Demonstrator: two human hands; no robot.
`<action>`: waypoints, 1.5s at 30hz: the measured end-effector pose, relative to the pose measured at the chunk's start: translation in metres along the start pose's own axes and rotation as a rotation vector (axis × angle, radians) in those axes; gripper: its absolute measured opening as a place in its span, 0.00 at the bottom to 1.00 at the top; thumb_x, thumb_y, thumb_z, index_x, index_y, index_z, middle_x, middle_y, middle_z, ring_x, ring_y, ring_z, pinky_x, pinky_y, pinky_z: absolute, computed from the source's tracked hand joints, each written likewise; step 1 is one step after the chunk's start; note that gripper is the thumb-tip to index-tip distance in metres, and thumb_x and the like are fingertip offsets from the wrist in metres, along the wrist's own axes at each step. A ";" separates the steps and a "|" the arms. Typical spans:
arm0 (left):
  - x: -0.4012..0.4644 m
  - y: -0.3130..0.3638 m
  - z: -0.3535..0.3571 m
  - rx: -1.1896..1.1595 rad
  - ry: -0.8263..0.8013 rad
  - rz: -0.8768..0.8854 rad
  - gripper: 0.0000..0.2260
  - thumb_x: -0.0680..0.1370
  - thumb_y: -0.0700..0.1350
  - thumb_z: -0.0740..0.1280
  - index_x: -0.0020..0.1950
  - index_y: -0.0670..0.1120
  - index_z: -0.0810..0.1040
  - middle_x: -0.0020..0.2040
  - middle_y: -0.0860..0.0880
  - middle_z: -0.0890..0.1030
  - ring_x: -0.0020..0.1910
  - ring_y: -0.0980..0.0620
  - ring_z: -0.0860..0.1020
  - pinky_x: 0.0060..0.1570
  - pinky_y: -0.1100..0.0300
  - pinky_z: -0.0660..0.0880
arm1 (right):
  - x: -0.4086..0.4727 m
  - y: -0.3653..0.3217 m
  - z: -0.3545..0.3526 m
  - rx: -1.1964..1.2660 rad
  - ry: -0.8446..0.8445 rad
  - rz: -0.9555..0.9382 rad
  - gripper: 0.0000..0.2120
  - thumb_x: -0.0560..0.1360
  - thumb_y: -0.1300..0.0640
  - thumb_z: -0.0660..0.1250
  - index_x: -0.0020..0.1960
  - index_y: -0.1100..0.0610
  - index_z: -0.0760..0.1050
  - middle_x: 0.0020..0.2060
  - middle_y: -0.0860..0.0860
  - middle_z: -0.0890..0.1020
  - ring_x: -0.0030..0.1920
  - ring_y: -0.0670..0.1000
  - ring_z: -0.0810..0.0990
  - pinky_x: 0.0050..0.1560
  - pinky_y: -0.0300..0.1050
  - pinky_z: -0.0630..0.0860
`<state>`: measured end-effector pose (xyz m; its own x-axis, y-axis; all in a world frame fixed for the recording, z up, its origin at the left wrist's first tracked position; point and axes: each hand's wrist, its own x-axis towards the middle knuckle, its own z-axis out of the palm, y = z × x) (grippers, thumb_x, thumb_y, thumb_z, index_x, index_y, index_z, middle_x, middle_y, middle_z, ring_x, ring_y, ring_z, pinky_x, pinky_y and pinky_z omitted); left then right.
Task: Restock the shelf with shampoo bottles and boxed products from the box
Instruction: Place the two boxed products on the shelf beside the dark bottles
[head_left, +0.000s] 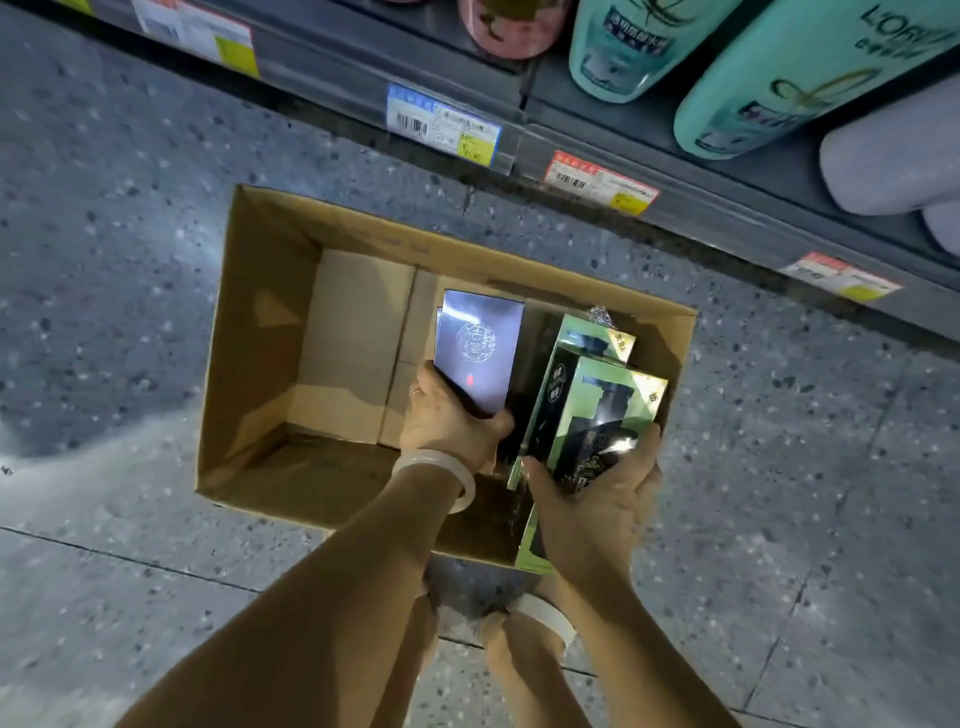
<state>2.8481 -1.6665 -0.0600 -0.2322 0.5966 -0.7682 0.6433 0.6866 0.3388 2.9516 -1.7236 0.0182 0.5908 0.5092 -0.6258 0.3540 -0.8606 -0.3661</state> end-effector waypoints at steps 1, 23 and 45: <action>0.000 -0.001 0.000 -0.006 0.001 0.000 0.40 0.60 0.54 0.76 0.64 0.46 0.60 0.58 0.46 0.71 0.57 0.43 0.73 0.53 0.51 0.72 | 0.001 0.000 0.002 0.008 0.011 0.004 0.52 0.64 0.54 0.77 0.75 0.53 0.45 0.70 0.57 0.60 0.71 0.60 0.58 0.70 0.61 0.61; -0.061 0.020 -0.084 -0.099 0.075 0.088 0.33 0.57 0.61 0.74 0.52 0.59 0.57 0.47 0.56 0.70 0.40 0.56 0.71 0.41 0.59 0.71 | -0.001 -0.052 -0.031 0.097 0.050 0.078 0.46 0.58 0.52 0.77 0.68 0.51 0.55 0.63 0.53 0.70 0.63 0.58 0.71 0.59 0.53 0.72; -0.364 0.211 -0.268 -0.521 0.439 0.475 0.30 0.53 0.53 0.76 0.51 0.56 0.67 0.48 0.51 0.78 0.45 0.53 0.80 0.44 0.47 0.80 | -0.200 -0.192 -0.356 0.389 0.161 -0.405 0.34 0.58 0.54 0.78 0.56 0.49 0.63 0.51 0.49 0.75 0.52 0.50 0.74 0.50 0.41 0.68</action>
<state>2.8732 -1.6275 0.4363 -0.3541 0.9054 -0.2341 0.3498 0.3604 0.8647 3.0237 -1.6587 0.4591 0.5777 0.7661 -0.2818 0.3003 -0.5204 -0.7994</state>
